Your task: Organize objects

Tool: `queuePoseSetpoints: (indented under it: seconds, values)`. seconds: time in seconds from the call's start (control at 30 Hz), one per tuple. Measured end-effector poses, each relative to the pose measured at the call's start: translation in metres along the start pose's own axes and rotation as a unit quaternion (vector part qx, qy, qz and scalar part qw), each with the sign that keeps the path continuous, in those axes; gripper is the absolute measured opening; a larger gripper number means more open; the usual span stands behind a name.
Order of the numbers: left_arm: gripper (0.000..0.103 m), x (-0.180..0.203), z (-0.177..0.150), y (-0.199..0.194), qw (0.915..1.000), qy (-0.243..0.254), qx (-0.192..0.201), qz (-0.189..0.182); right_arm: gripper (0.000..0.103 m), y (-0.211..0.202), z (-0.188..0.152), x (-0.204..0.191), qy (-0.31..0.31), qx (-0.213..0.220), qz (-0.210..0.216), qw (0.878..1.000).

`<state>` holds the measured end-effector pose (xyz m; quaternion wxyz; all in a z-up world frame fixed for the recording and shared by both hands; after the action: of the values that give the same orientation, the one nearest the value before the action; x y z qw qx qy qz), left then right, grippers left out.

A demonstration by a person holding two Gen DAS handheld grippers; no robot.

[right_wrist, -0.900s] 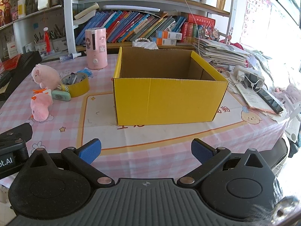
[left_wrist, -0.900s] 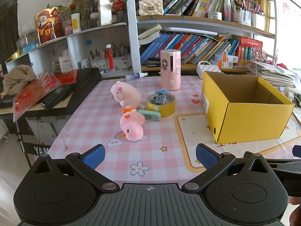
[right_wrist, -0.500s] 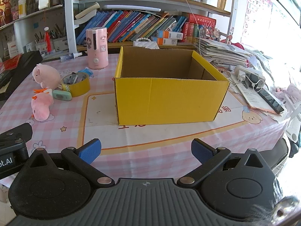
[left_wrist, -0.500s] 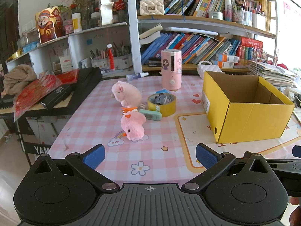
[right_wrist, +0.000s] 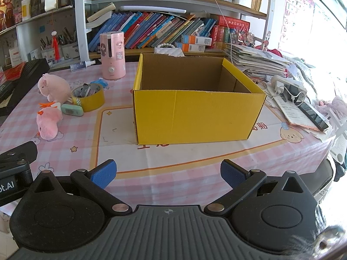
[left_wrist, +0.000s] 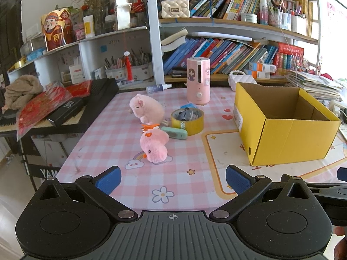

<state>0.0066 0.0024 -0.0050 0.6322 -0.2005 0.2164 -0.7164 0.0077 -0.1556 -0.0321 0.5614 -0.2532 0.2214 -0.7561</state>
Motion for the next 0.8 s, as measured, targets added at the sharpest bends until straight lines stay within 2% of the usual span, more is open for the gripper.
queuePoseSetpoints:
  seconds: [0.5,0.8]
  values:
    - [0.103,-0.010,0.002,0.001,1.0000,-0.006,0.000,0.000,0.103,0.000,-0.003,-0.006,-0.004,0.003,0.000,1.000]
    - [0.103,-0.015,0.007,0.005,0.9999,-0.016,0.002,-0.001,0.103,0.005,0.009,-0.014,-0.009,-0.001,0.006,1.000]
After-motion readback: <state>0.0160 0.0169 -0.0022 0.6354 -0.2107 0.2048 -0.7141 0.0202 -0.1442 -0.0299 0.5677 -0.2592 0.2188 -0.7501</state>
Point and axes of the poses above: each gripper's, at about its wrist camera, not at the fingertips, and y roughly the way its jaws point, x to its right, z to its top, the point moved 1 cm from there along y, roughly the way its jaws point, and after that the axes turned 8 degrees about -z, right-handed, at the moved point
